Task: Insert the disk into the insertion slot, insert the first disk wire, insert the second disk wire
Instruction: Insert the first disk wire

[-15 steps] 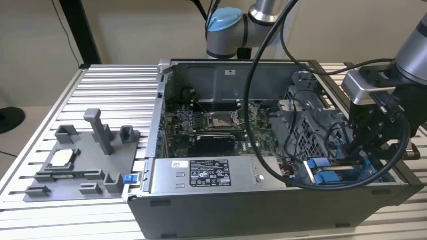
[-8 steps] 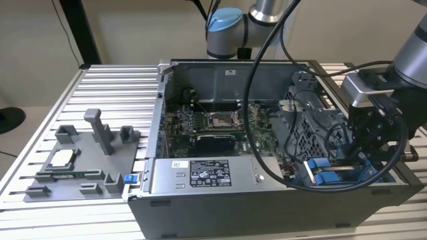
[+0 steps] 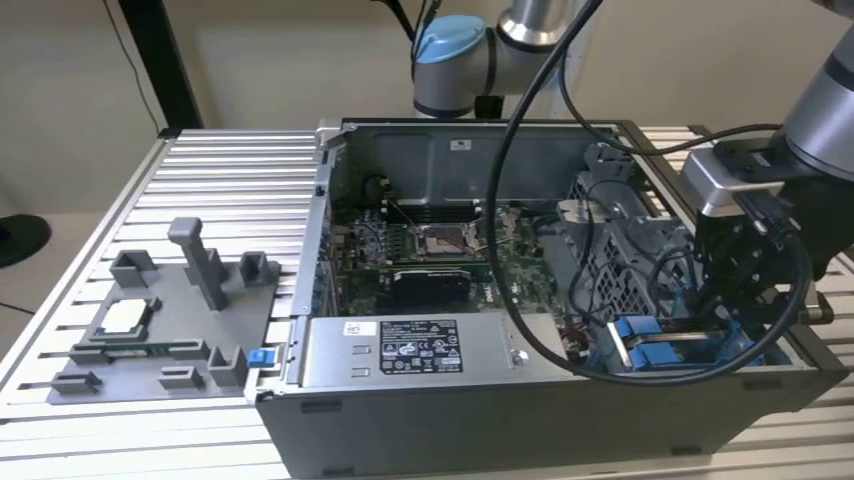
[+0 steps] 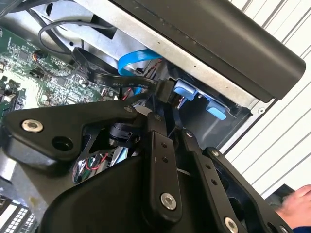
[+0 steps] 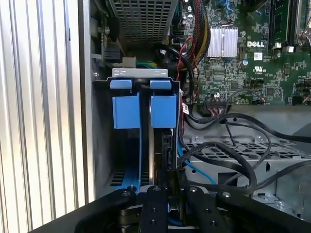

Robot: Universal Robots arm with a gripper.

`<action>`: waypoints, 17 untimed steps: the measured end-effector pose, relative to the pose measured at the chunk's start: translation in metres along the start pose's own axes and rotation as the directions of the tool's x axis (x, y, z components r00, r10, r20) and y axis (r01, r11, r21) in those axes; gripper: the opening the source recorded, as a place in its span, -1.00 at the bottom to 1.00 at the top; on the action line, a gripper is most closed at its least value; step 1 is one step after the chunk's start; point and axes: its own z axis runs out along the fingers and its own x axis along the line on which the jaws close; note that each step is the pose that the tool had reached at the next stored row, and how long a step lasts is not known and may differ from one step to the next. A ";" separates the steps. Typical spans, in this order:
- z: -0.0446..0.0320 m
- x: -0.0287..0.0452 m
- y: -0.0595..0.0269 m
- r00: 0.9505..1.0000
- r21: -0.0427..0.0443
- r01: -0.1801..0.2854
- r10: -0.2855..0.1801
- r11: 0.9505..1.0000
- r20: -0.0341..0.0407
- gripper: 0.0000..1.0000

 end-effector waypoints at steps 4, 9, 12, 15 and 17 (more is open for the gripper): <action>0.0003 0.0001 0.0000 1.000 0.000 0.000 0.000 1.000 0.000 1.00; -0.0067 -0.0003 -0.0001 1.000 0.000 0.000 0.000 1.000 0.000 1.00; -0.0172 -0.0009 -0.0004 1.000 0.000 0.000 0.000 1.000 0.000 1.00; -0.0278 -0.0016 -0.0007 1.000 0.000 0.000 0.000 1.000 -0.001 1.00; -0.0332 -0.0019 -0.0008 1.000 0.000 0.000 0.000 1.000 0.000 1.00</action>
